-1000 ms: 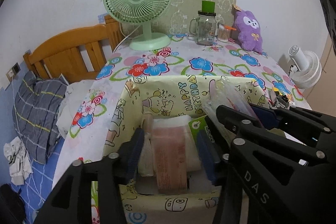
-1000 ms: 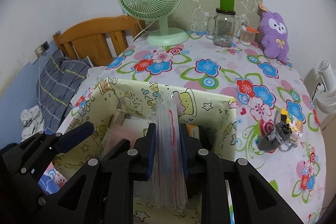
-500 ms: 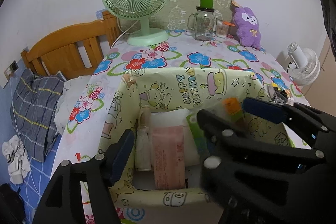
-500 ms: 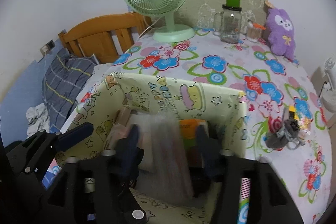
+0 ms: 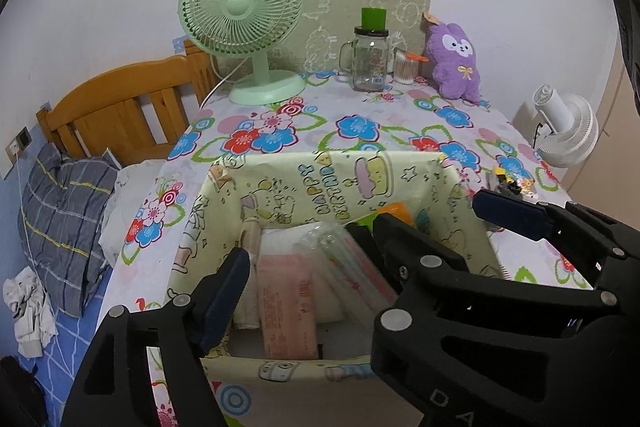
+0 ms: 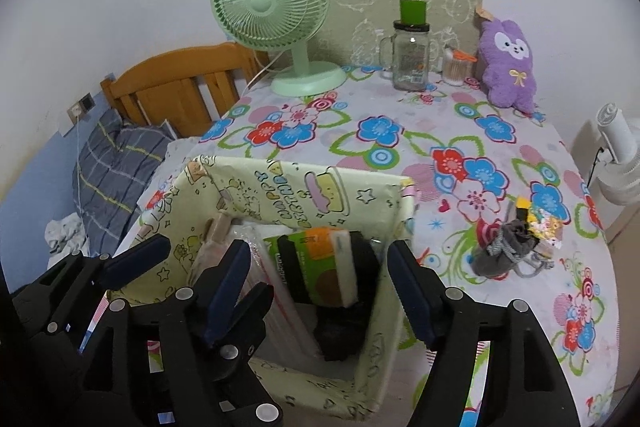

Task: Organize soft objects
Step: 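Lower the pink packet and clear bag into the box and open both tools, then withdraw both tools from the box toward the grey pouch on the table, then grasp the grey drawstring pouch with the left tool while the right tool grasps the yellow cartoon packet, then lift the grey pouch with the left tool while the right tool lifts the yellow packet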

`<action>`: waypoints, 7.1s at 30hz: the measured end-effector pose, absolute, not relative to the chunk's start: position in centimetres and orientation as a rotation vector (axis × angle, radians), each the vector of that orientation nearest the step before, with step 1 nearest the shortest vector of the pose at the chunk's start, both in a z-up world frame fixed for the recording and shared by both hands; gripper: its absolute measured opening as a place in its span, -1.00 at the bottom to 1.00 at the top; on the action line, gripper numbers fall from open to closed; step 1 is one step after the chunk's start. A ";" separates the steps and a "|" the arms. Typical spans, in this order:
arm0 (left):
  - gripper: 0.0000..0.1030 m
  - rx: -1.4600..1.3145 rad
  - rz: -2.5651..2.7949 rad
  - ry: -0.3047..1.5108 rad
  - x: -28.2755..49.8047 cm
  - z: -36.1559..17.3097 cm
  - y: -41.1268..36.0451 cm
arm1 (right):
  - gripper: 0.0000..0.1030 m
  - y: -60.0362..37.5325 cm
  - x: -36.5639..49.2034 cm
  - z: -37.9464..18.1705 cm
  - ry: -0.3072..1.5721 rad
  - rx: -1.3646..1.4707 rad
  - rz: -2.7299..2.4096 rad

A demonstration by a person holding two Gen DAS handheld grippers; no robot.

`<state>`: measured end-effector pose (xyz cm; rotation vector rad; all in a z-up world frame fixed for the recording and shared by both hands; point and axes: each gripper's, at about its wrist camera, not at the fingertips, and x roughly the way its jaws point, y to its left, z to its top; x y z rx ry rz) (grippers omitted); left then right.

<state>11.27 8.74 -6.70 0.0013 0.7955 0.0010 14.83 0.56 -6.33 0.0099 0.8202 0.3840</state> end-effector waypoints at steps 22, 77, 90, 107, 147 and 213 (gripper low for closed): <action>0.82 0.033 -0.015 0.709 9.6 -3.2 4.1 | 0.72 -4.8 12.5 -2.5 0.707 0.028 0.321; 0.99 0.057 -0.063 0.640 10.4 -2.4 -9.4 | 0.96 -19.3 11.5 -1.9 0.612 0.061 0.166; 0.99 0.048 -0.054 0.673 12.7 -4.8 -10.8 | 0.96 -20.8 13.6 -4.2 0.646 0.065 0.152; 0.99 0.023 -0.021 0.769 16.4 -9.3 -11.1 | 0.96 -21.3 17.4 -8.7 0.734 0.079 0.157; -0.03 -0.049 0.016 0.898 22.3 -15.2 -11.2 | 0.96 -22.3 23.3 -14.6 0.861 0.106 0.107; -0.25 0.019 0.036 0.950 20.6 -14.7 -10.4 | 0.55 -19.7 23.2 -14.8 0.899 0.044 0.137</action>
